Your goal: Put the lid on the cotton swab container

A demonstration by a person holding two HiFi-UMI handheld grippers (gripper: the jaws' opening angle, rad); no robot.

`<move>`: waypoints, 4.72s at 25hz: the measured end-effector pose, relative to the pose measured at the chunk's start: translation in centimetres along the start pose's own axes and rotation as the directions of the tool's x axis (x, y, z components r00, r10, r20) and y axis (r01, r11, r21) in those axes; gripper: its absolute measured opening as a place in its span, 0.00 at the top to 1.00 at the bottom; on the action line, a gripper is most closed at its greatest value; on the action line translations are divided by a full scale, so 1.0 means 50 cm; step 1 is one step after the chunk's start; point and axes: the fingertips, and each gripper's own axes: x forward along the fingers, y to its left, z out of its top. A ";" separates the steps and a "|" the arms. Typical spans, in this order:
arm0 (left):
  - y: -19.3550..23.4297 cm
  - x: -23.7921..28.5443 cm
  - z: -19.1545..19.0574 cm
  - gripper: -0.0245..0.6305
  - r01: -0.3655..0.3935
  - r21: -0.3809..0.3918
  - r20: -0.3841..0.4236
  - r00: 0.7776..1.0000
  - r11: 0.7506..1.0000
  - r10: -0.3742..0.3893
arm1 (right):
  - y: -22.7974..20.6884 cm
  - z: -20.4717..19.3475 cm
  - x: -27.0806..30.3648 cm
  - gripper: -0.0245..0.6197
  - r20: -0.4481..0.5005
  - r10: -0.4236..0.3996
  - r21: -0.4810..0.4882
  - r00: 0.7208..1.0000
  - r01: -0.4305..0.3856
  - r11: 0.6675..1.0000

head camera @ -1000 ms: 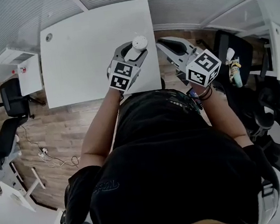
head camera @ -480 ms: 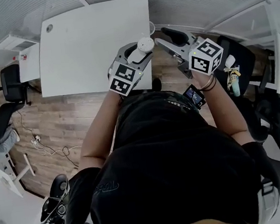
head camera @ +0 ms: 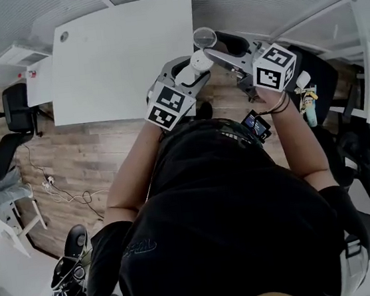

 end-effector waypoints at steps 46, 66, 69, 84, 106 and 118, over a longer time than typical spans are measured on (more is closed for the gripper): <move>0.039 -0.015 -0.001 0.60 -0.086 -0.008 -0.012 0.996 0.996 0.086 | 0.081 0.000 0.011 0.65 -0.046 0.012 -0.068 0.999 -0.015 0.998; 0.043 -0.007 0.000 0.60 -0.102 -0.009 -0.025 0.994 0.995 0.102 | 0.072 -0.001 0.025 0.68 -0.098 -0.122 -0.215 0.988 0.099 0.972; 0.041 -0.006 0.002 0.60 -0.102 -0.002 -0.027 0.994 0.995 0.102 | 0.071 0.003 0.027 0.68 -0.101 -0.136 -0.238 0.986 0.108 0.965; 0.017 0.001 0.015 0.60 -0.084 0.043 -0.053 0.995 0.996 0.087 | 0.074 0.010 0.042 0.67 -0.106 -0.128 -0.249 0.986 0.099 0.963; 0.007 0.007 0.037 0.61 -0.085 0.095 -0.086 0.992 0.992 0.093 | 0.108 -0.003 0.041 0.66 -0.132 -0.116 -0.347 0.984 0.064 0.936; 0.014 0.005 0.035 0.62 -0.086 0.095 -0.089 0.991 0.992 0.095 | 0.091 0.002 0.044 0.61 -0.133 -0.102 -0.304 0.986 0.058 0.951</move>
